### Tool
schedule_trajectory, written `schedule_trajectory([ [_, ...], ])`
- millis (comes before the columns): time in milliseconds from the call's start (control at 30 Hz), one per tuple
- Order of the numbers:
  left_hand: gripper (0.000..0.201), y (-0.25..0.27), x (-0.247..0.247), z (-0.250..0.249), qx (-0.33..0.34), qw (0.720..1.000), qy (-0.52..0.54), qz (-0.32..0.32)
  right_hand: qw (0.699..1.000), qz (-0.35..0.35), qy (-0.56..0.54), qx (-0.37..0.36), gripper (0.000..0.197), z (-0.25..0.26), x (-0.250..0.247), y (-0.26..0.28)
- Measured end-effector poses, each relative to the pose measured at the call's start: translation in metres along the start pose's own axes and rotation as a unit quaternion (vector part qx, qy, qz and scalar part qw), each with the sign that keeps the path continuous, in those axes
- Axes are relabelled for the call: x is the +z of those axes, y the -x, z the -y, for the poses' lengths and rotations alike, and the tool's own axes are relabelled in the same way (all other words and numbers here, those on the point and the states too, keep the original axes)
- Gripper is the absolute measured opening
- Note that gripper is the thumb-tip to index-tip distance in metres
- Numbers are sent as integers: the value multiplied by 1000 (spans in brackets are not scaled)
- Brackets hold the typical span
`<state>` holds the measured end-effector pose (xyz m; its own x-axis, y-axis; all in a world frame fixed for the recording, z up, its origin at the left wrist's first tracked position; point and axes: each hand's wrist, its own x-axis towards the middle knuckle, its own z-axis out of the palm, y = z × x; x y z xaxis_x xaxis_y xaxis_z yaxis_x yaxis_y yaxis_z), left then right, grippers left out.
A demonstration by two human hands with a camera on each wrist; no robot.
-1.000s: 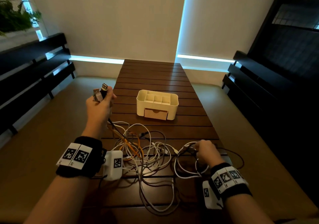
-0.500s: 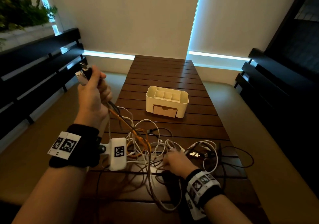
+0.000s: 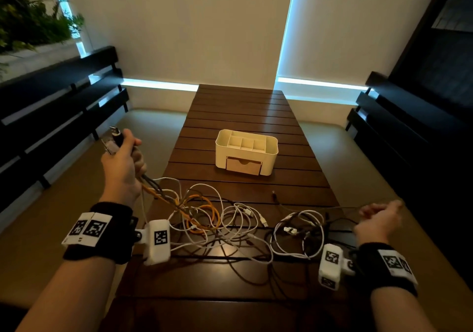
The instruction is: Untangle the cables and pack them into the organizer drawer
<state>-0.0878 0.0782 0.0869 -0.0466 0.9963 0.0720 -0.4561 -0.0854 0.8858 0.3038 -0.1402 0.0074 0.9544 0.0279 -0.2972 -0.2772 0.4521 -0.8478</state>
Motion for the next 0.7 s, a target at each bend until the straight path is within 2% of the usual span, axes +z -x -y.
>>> schedule_trajectory([
  [100, 32, -5, -6, 1, 12, 999, -16, -26, 1000, 3, 17, 18, 53, 7, -5, 2],
  [233, 32, -12, -15, 3, 16, 998, -29, -59, 999, 0, 30, -11, 56, 14, -11, 5],
  [333, 31, -11, -19, 7, 18, 997, -36, -71, 999, -4, 38, -19, 49, 13, -10, 4],
  [400, 31, -10, -18, 8, 17, 997, -41, -70, 993, -1, 112, -38, 37, 12, -7, 4],
  [467, 30, -8, -15, 9, 14, 997, -44, -64, 980, 35, 182, -74, 26, 10, 0, 10],
  [533, 31, -6, -9, 10, 15, 997, -47, -54, 961, 108, 237, -95, 25, 7, 10, 28],
  [600, 30, -1, 0, 11, 15, 997, -68, -34, 918, 223, 305, -119, 24, 2, 24, 61],
  [633, 29, 3, 4, 12, 14, 996, -86, -15, 879, 292, 348, -143, 21, -1, 32, 80],
  [667, 27, 9, 10, 13, 11, 994, -109, 11, 825, 363, 394, -178, 16, -4, 39, 100],
  [700, 26, 15, 15, 15, 7, 990, -132, 44, 756, 433, 437, -222, 10, -7, 48, 120],
])
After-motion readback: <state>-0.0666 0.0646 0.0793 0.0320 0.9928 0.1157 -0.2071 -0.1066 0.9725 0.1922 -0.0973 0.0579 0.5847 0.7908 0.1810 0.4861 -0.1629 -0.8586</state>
